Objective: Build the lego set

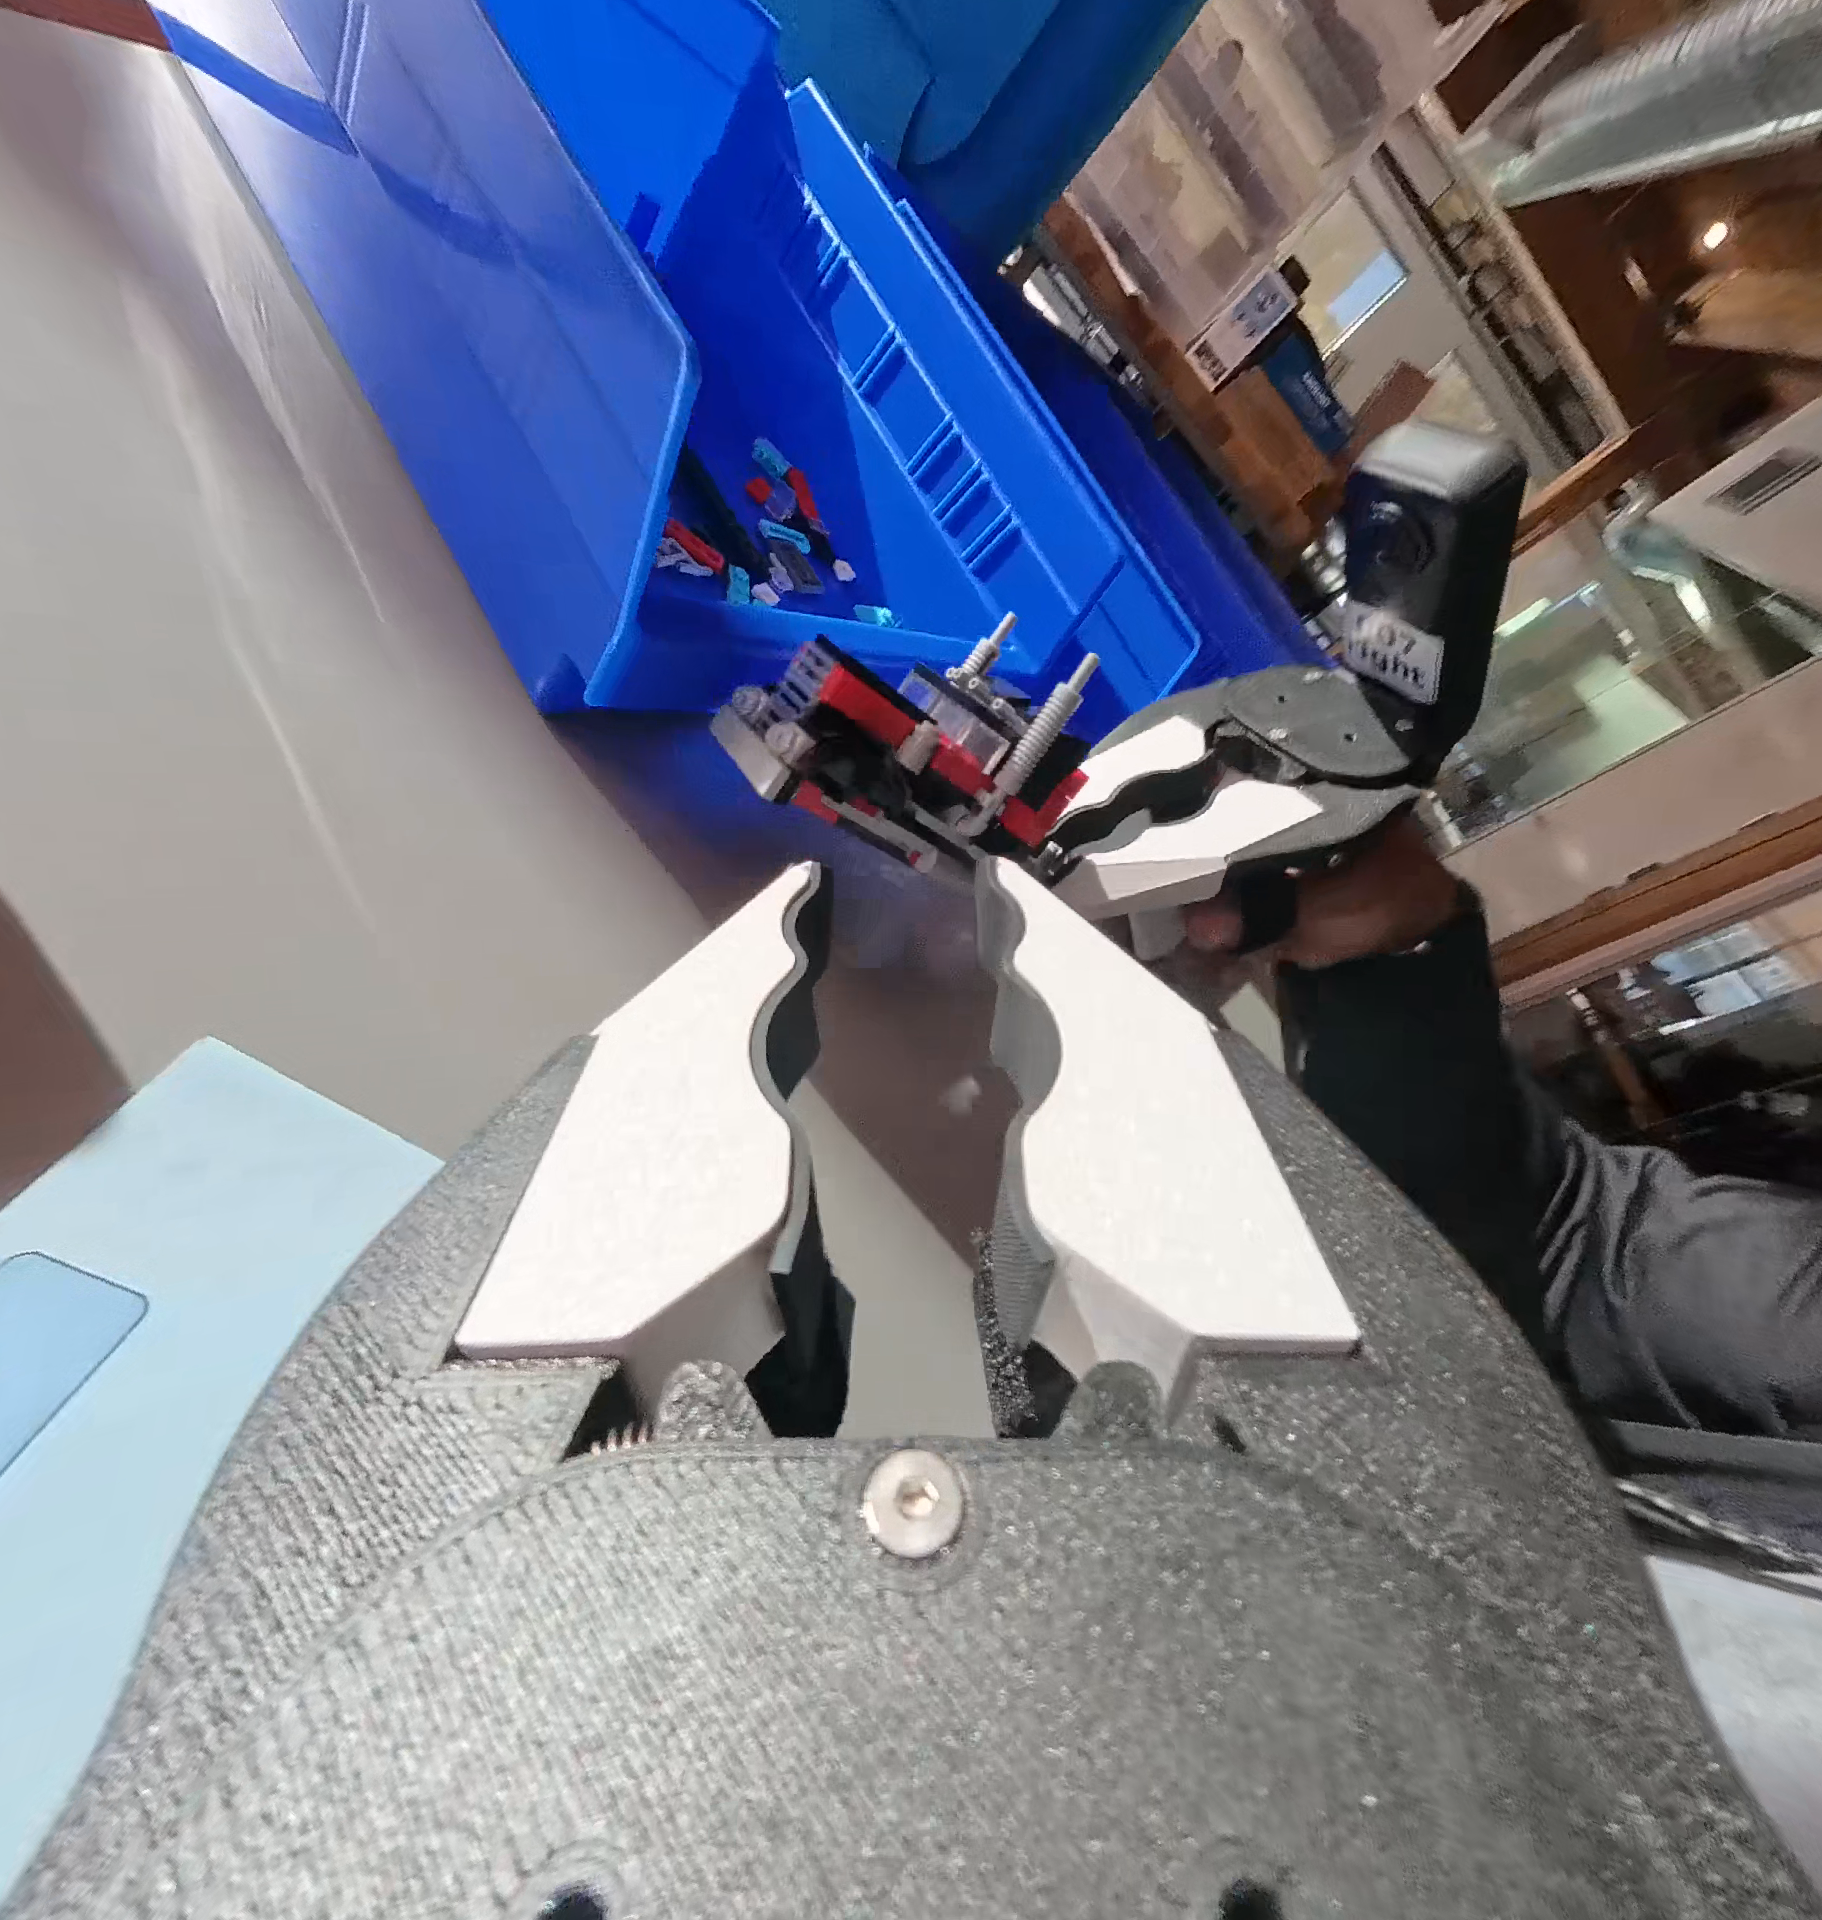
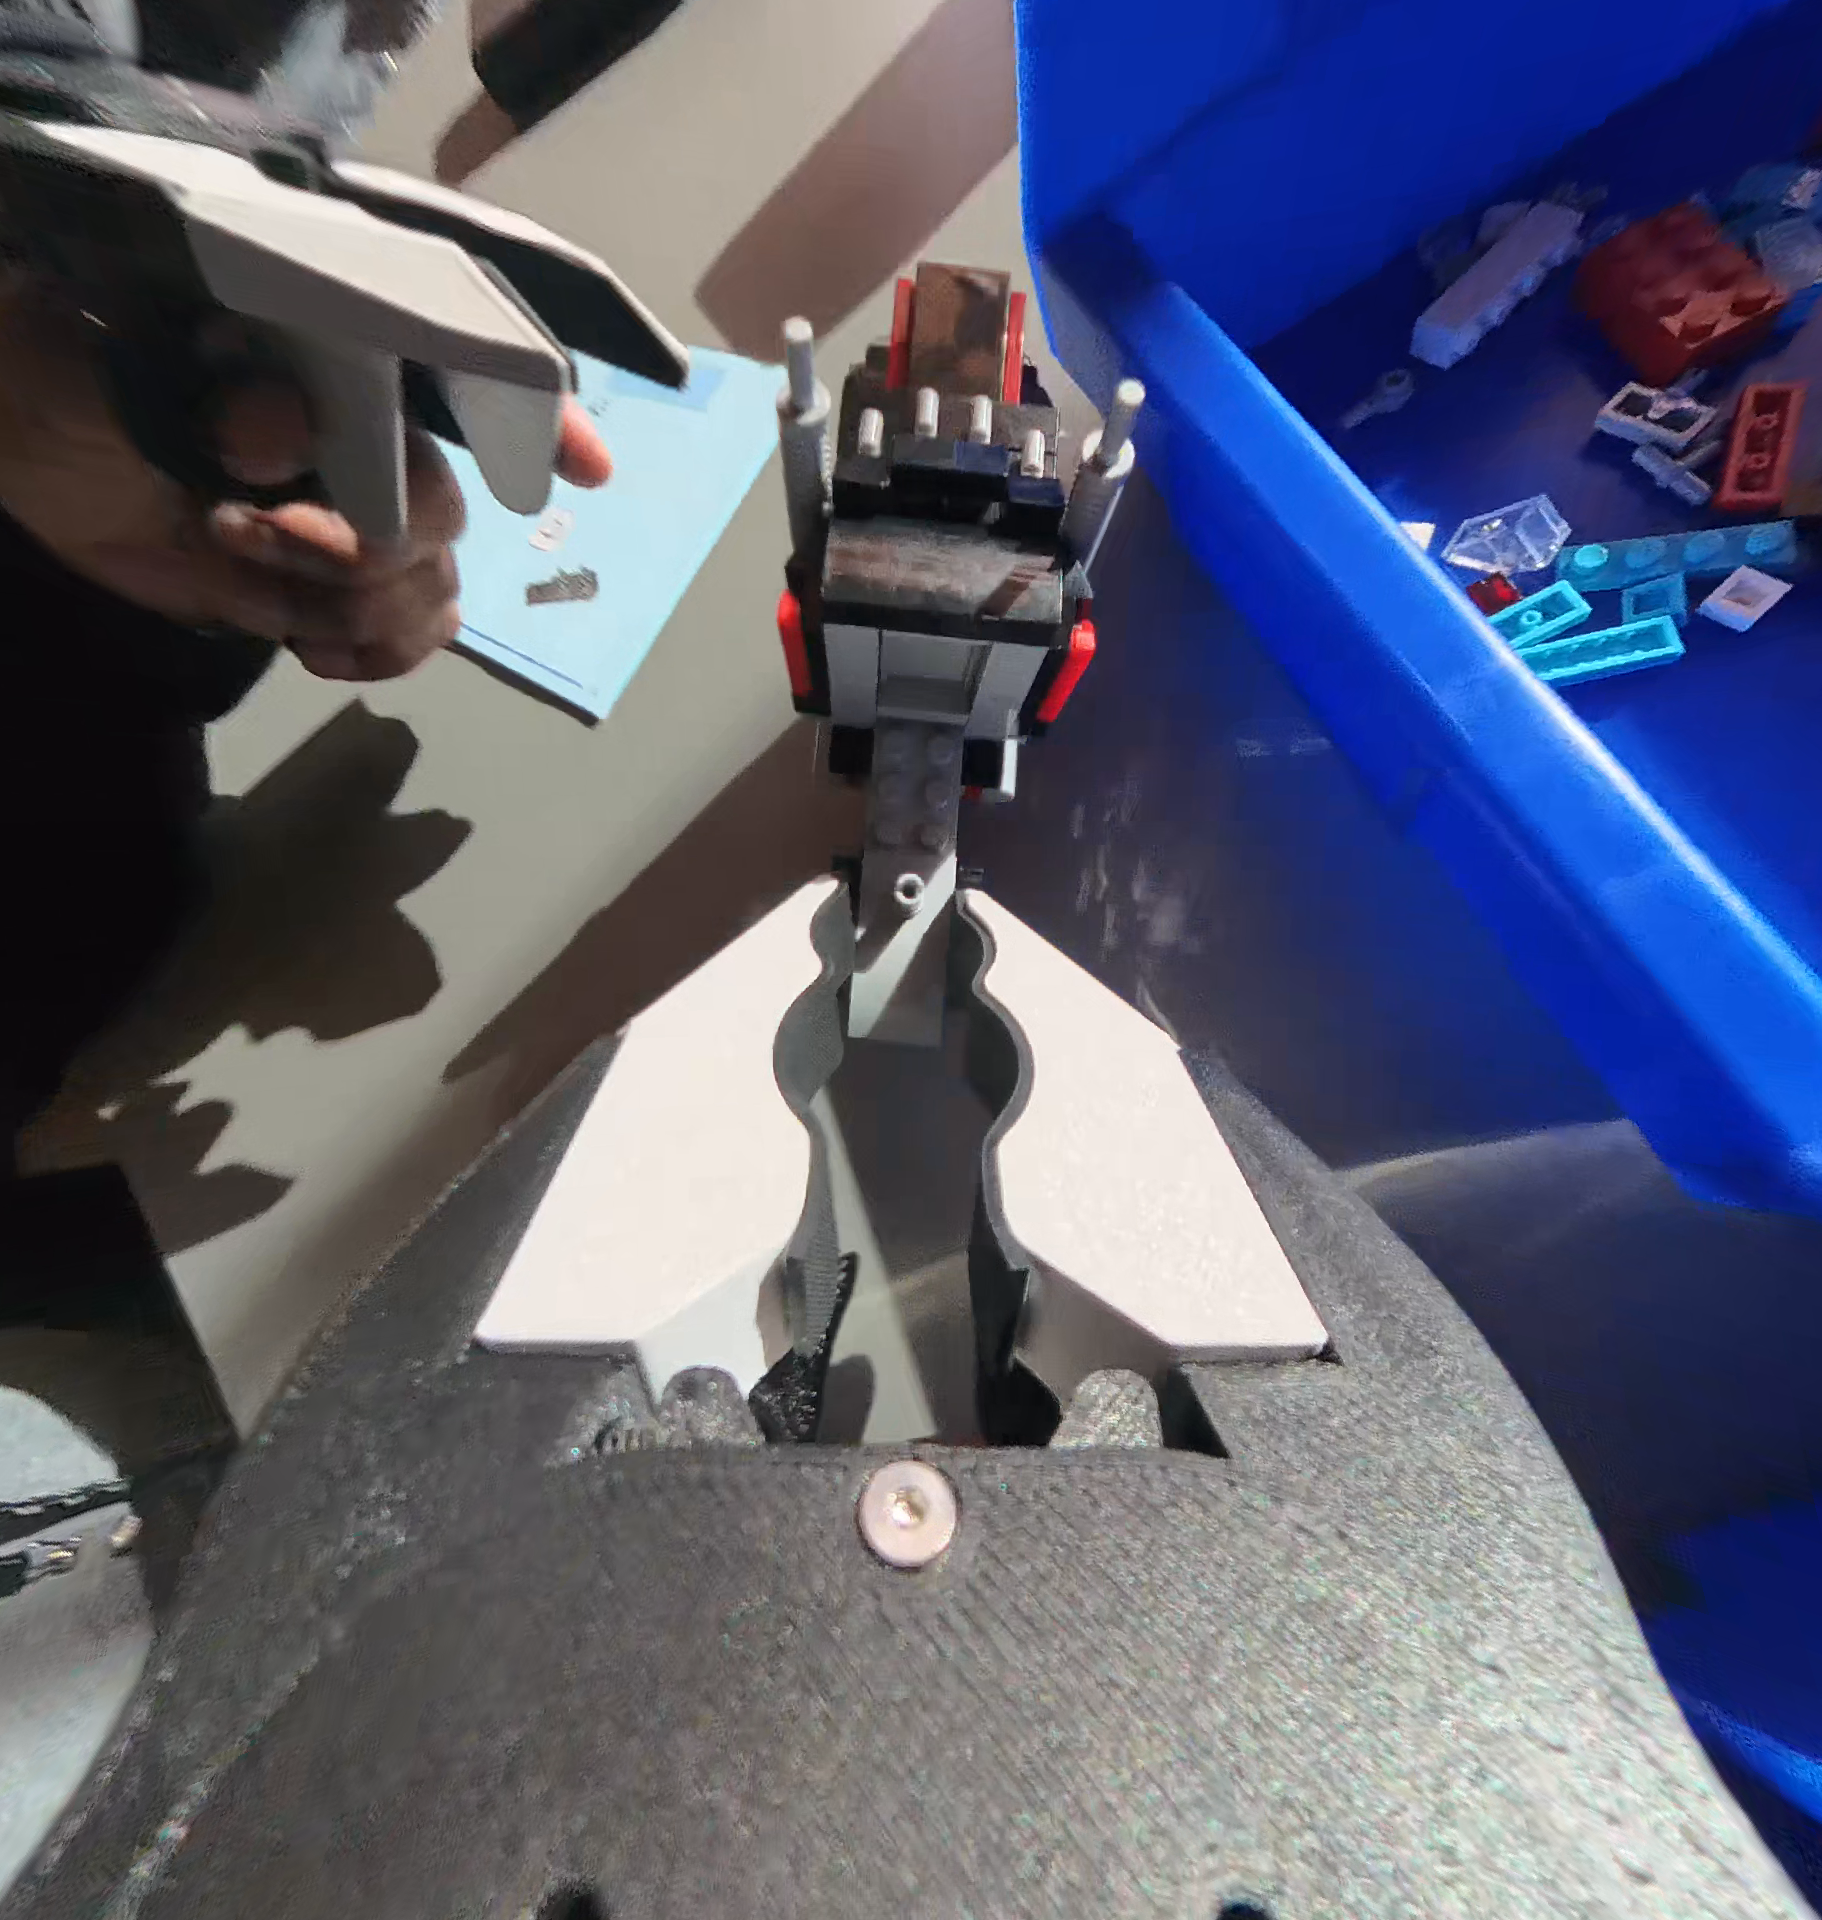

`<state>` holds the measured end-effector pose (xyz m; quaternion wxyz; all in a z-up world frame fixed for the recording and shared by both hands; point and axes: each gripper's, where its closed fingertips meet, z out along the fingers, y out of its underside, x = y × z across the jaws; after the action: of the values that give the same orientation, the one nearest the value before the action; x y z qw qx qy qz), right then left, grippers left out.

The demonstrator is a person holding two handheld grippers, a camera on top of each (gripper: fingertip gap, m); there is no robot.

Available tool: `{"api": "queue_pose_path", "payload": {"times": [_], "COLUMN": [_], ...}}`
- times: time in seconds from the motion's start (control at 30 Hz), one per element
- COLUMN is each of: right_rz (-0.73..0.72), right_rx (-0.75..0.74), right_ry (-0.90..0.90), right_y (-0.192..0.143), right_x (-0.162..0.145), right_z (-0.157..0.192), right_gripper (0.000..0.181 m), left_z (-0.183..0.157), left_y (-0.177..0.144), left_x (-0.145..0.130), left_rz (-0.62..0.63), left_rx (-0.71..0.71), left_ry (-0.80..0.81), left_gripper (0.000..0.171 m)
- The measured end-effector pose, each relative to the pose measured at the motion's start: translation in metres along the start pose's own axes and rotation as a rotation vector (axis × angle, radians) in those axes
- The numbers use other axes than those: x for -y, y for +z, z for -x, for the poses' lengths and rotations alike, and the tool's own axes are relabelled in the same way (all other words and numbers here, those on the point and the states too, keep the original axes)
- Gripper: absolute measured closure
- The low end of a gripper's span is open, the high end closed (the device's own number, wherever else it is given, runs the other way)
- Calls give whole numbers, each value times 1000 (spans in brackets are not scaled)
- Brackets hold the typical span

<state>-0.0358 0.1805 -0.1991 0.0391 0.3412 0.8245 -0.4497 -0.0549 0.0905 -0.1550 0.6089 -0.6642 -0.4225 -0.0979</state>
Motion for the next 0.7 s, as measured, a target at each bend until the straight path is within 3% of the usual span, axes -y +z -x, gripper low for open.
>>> {"api": "queue_pose_path", "payload": {"times": [0.23, 0.4, 0.7], "right_rz": [-225, -346, -416], "right_rx": [174, 285, 407], "right_ry": [223, 320, 337], "right_y": [-11, -20, -32], "right_x": [20, 32, 43], "right_z": [34, 55, 74], "right_gripper": [163, 163, 162], "left_z": [-22, -45, -81], "left_y": [9, 17, 30], "left_x": [9, 10, 0], "left_rz": [-96, -127, -110], "left_rx": [-168, -286, -426], "left_ry": [-145, -192, -159], "left_gripper": [139, 123, 102]}}
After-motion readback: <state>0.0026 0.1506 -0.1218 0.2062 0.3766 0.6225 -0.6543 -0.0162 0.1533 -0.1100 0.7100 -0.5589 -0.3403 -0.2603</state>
